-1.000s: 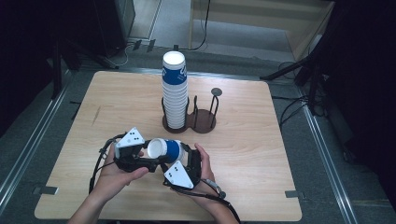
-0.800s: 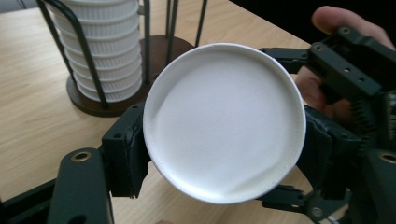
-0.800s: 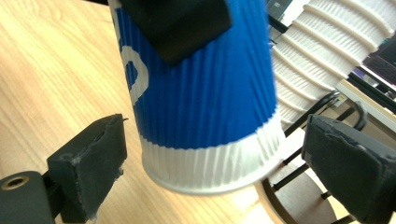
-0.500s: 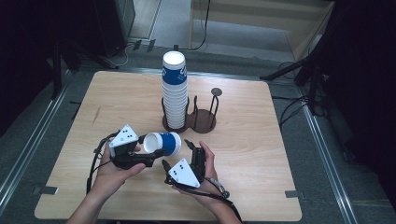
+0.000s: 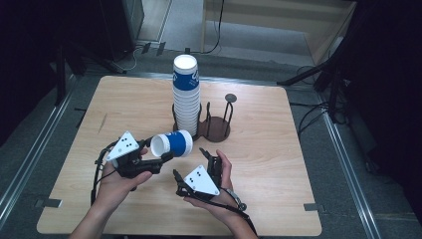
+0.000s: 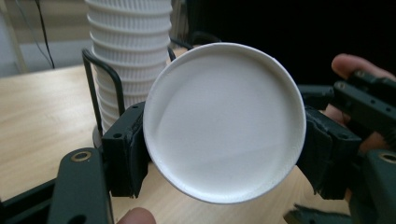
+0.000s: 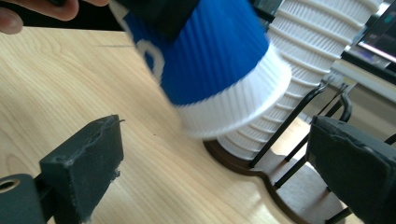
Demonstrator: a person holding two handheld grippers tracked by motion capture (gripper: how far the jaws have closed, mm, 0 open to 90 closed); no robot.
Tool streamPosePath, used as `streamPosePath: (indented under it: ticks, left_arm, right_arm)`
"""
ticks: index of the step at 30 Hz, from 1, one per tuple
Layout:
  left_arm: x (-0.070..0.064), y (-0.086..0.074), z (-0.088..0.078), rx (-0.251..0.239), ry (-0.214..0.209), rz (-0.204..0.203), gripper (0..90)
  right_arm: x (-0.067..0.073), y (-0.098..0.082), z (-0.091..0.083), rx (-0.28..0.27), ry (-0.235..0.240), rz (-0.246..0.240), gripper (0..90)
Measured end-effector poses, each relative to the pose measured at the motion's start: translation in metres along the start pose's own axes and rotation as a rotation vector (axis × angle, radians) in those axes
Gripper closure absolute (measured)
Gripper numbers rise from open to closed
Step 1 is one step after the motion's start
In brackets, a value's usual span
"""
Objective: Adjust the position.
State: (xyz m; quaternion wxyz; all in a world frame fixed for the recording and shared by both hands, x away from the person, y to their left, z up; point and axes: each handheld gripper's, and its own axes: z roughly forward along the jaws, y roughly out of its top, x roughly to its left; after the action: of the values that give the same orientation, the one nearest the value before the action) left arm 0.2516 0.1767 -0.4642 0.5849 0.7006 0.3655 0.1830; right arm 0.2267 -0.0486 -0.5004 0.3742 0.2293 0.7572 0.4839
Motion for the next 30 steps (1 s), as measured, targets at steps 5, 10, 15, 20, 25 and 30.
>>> streamPosePath:
  ticks: [5,10,15,20,25,30]
  left_arm:
    - [0.003,-0.002,-0.002,-0.047,0.030,-0.005,28.1]
    - [0.005,-0.003,-0.002,-0.084,0.032,-0.002,28.1]
    - [0.006,-0.005,-0.002,-0.114,0.053,0.015,28.1]
    - [0.007,-0.006,-0.003,-0.136,0.055,0.004,28.1]
    - [0.008,-0.008,-0.002,-0.170,0.055,0.003,28.1]
    - [0.010,-0.009,-0.002,-0.189,0.048,-0.018,28.1]
  right_arm:
    - [-0.002,0.001,0.000,0.005,0.005,0.033,2.9]
    - [-0.004,0.002,-0.001,0.019,-0.016,0.050,1.5]
    - [-0.007,0.000,0.001,0.039,-0.048,0.053,0.4]
    - [-0.009,0.001,0.001,0.033,-0.059,0.085,0.4]
    - [-0.011,0.001,0.002,0.033,-0.063,0.127,0.4]
    - [-0.014,0.002,0.003,0.029,-0.071,0.169,0.4]
